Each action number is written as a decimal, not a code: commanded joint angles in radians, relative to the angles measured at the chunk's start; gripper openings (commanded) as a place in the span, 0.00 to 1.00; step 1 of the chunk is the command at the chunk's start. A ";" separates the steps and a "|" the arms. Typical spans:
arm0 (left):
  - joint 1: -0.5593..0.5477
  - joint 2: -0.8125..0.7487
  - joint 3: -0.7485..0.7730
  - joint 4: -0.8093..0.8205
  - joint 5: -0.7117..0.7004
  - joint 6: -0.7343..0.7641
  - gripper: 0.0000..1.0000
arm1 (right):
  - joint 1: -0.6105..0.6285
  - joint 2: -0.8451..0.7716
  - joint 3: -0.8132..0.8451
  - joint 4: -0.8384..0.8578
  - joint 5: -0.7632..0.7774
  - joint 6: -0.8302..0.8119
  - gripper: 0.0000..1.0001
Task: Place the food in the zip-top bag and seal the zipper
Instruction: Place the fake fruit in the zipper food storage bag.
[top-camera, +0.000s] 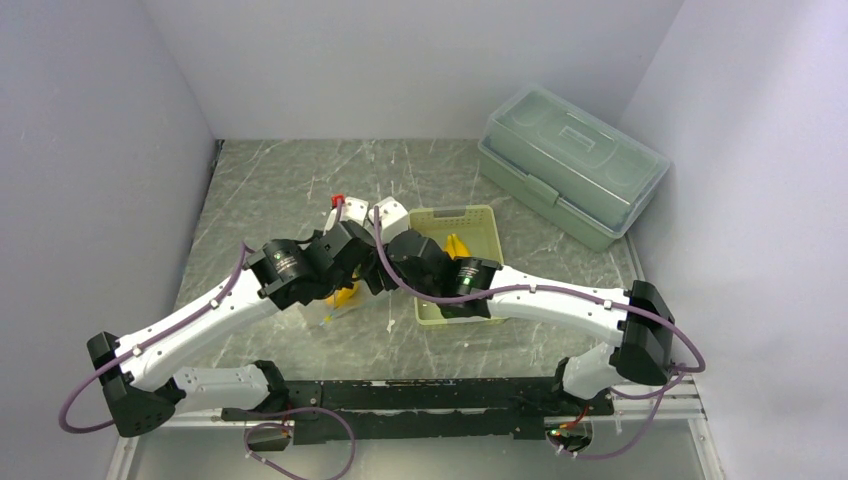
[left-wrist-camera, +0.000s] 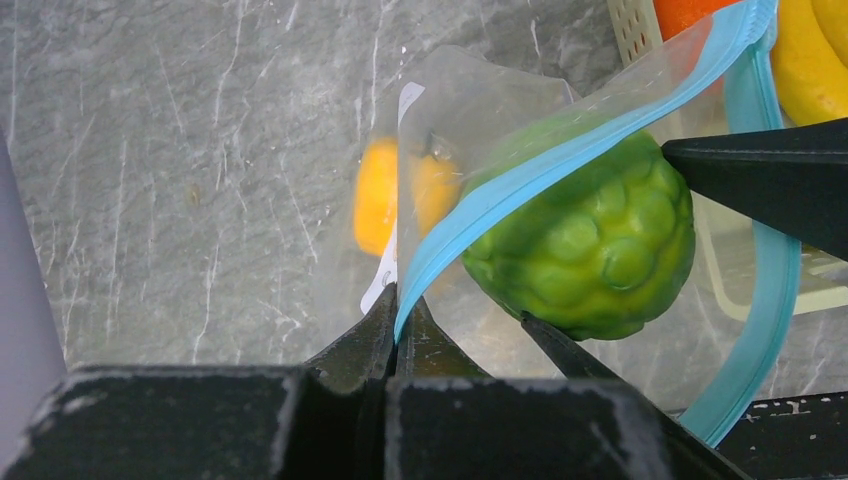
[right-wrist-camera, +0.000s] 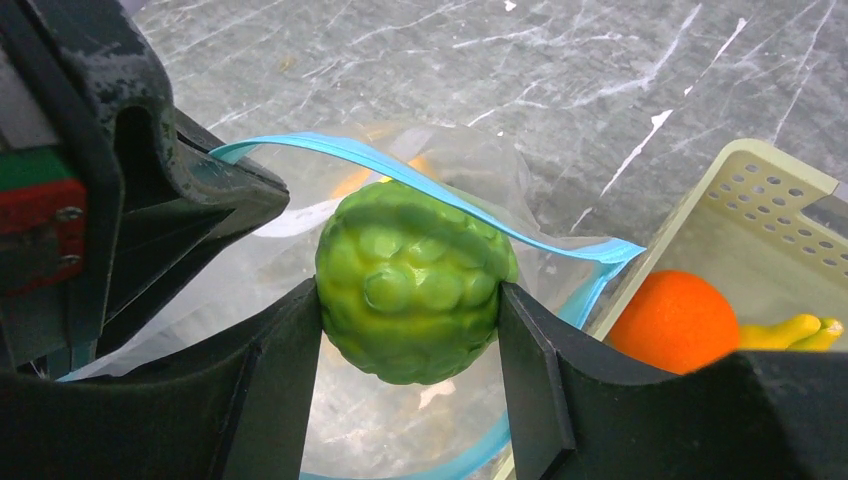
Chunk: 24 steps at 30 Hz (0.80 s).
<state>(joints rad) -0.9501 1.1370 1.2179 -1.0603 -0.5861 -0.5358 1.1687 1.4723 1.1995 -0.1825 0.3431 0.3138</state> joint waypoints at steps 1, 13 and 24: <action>-0.021 -0.004 0.037 0.035 0.035 0.011 0.00 | -0.027 0.022 -0.010 0.082 0.070 0.015 0.49; -0.021 0.006 0.036 0.034 0.039 0.008 0.00 | -0.034 -0.002 -0.038 0.095 0.094 0.047 0.78; -0.021 0.017 0.042 0.027 0.044 0.014 0.00 | -0.034 -0.122 -0.091 0.126 0.075 0.077 0.81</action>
<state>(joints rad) -0.9615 1.1446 1.2179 -1.0573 -0.5659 -0.5350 1.1442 1.4223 1.1187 -0.1040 0.3889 0.3672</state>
